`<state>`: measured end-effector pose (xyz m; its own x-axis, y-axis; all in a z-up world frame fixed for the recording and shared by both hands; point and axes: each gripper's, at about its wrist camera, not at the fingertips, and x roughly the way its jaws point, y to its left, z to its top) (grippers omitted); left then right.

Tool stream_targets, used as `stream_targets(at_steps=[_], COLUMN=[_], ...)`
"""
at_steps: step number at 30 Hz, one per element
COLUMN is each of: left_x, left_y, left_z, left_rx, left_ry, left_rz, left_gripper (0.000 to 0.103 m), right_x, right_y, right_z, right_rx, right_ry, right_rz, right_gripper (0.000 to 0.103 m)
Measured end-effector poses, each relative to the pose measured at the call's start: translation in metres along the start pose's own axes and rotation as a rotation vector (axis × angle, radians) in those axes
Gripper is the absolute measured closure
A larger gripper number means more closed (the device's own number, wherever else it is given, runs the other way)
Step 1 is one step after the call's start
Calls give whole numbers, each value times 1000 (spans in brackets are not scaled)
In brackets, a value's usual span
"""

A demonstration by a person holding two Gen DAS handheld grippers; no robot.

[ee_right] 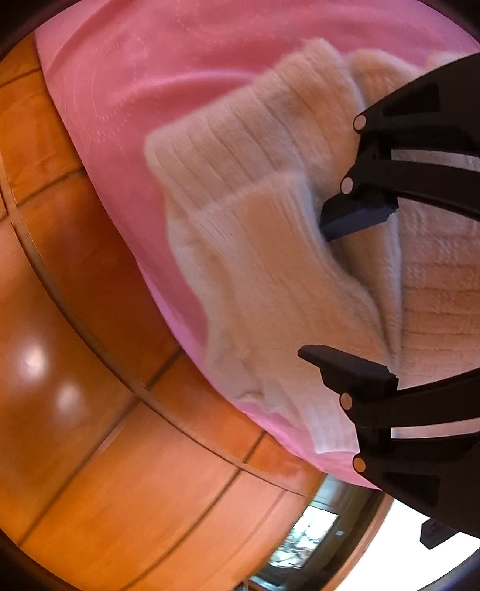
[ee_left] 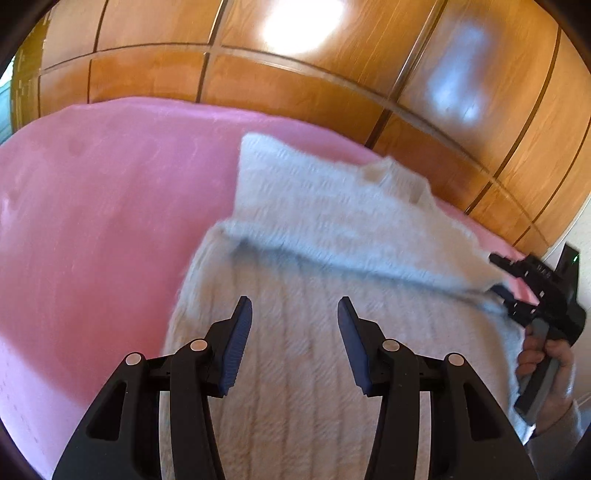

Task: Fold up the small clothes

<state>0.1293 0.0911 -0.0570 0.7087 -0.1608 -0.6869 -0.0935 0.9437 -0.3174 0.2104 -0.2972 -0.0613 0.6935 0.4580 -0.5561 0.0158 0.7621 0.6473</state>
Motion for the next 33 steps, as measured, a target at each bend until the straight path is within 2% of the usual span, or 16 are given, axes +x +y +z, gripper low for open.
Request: stream_targets(at_steps=[4, 6, 8, 13, 14, 16, 17, 19, 21, 23, 25, 26, 28, 31, 32, 33], left_x=[6, 19, 34, 92, 103, 105, 100, 80, 78, 89, 103, 99, 83, 50, 41, 39], left_y=[3, 13, 22, 44, 48, 48, 46, 43, 43, 42, 43, 38, 32, 16, 2, -8], left_z=[30, 51, 66, 90, 91, 93, 94, 94, 91, 87, 82, 84, 87, 85, 81, 80], left_rx=[-30, -72, -107, -195, -217, -211, -197, -168, -139, -93, -99, -98, -104, -49, 24, 73], left_ry=[-33, -13, 2, 136, 161, 152, 124, 47, 42, 68, 121, 104, 44, -66, -95, -106], left_rz=[25, 30, 32, -21, -50, -74, -84, -82, -23, 59, 108, 141, 187, 163, 151, 152], left_gripper=[56, 41, 39, 40, 66, 87, 91, 91, 91, 90, 82, 70, 61, 61, 61, 61], right_x=[-1, -7, -6, -5, -1, 2, 2, -6, -11, 1, 11, 12, 6, -12, -18, -27], right_y=[-15, -25, -26, -22, -18, -10, -8, 3, 8, 7, 2, -1, -5, -4, -3, 5], right_z=[6, 7, 4, 2, 1, 2, 2, 3, 1, -6, -14, -17, -18, -20, -20, -22], right_rx=[33, 21, 4, -51, -60, -94, -107, -140, -157, -177, -183, -178, -150, -160, -172, -205], right_ry=[-6, -3, 5, 16, 19, 42, 45, 25, 18, 62, 90, 80, 60, 18, -1, -46], right_rz=[-33, -48, -64, -97, -100, -91, -89, -57, -42, -92, -137, -136, -130, -168, -187, -220], right_gripper=[64, 74, 77, 81, 83, 95, 96, 96, 96, 96, 96, 97, 95, 80, 68, 61])
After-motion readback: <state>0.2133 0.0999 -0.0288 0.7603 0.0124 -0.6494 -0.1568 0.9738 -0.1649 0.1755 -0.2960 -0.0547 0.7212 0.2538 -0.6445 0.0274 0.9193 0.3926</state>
